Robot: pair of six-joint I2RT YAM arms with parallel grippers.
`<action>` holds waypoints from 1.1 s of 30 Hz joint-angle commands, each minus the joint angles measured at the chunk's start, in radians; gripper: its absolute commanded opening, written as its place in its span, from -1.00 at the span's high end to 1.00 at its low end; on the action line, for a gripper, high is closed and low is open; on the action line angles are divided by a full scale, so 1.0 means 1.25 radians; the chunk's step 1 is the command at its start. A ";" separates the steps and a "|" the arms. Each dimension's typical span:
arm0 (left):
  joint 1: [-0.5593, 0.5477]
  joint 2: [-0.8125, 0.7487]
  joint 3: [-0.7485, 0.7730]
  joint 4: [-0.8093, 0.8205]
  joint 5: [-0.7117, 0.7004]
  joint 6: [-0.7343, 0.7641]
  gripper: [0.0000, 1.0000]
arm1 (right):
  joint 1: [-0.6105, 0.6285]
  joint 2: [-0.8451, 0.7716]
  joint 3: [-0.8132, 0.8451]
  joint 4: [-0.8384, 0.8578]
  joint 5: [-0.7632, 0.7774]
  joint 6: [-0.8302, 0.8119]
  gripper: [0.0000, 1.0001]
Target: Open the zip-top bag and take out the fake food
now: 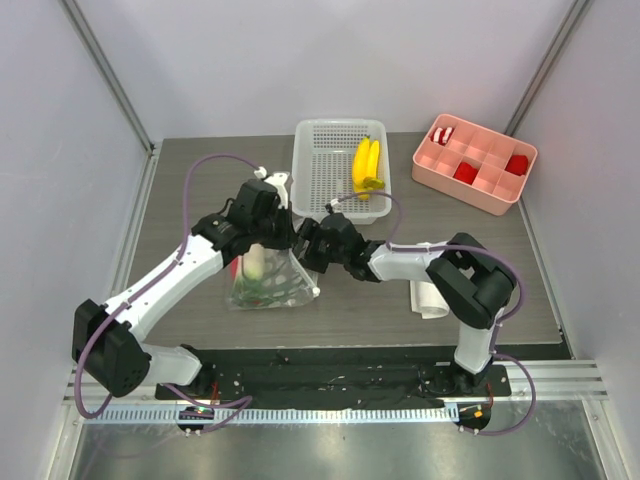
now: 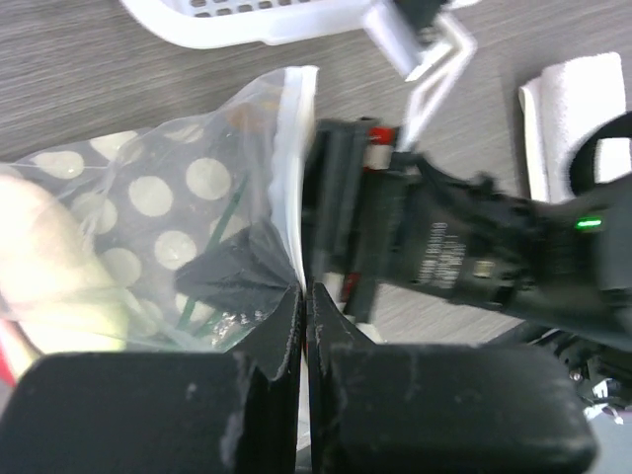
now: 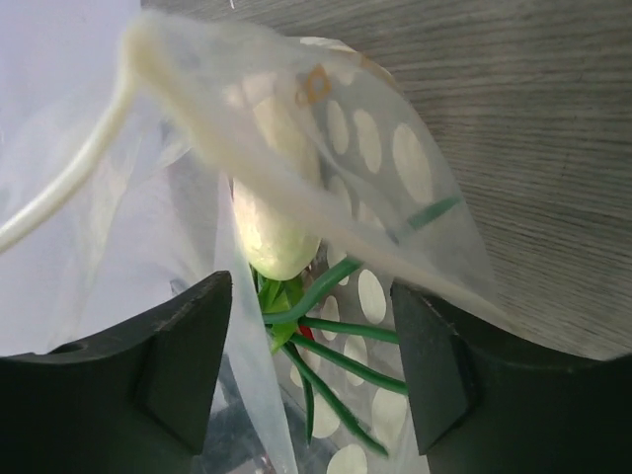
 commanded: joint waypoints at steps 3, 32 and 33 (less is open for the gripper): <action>-0.011 0.001 0.003 0.025 0.047 -0.003 1.00 | 0.027 0.056 0.052 0.030 0.068 0.085 -0.15; -0.005 -0.013 -0.001 -0.004 -0.078 -0.006 1.00 | 0.047 -0.351 -0.110 0.014 0.253 -0.192 0.98; -0.005 -0.011 -0.001 -0.005 -0.078 -0.006 1.00 | 0.047 -0.364 -0.110 0.014 0.261 -0.205 0.98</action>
